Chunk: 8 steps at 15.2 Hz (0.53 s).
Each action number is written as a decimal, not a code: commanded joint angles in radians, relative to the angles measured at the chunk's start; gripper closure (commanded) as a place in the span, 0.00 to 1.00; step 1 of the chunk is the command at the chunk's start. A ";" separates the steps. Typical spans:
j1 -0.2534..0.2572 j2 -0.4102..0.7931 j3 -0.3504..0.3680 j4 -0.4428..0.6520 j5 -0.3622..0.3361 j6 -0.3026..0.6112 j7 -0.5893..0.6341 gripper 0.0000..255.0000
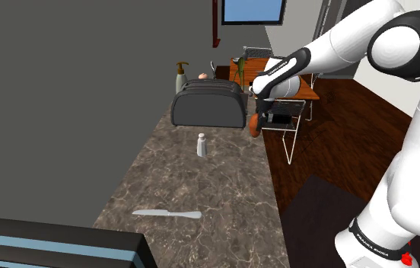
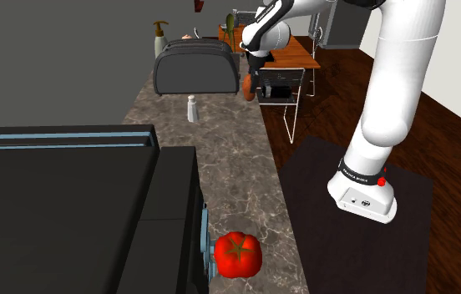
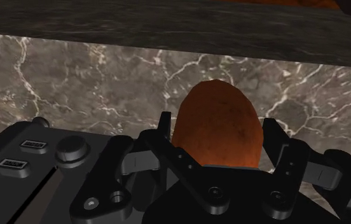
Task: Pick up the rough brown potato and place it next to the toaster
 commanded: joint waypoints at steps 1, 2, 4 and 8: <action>-0.001 0.005 0.000 -0.007 0.000 -0.001 -0.002 1.00; -0.001 0.005 -0.001 -0.007 0.000 -0.001 -0.002 1.00; 0.002 0.007 0.002 -0.007 0.000 0.001 0.003 0.00; -0.001 0.005 -0.001 -0.007 0.000 -0.001 -0.002 0.00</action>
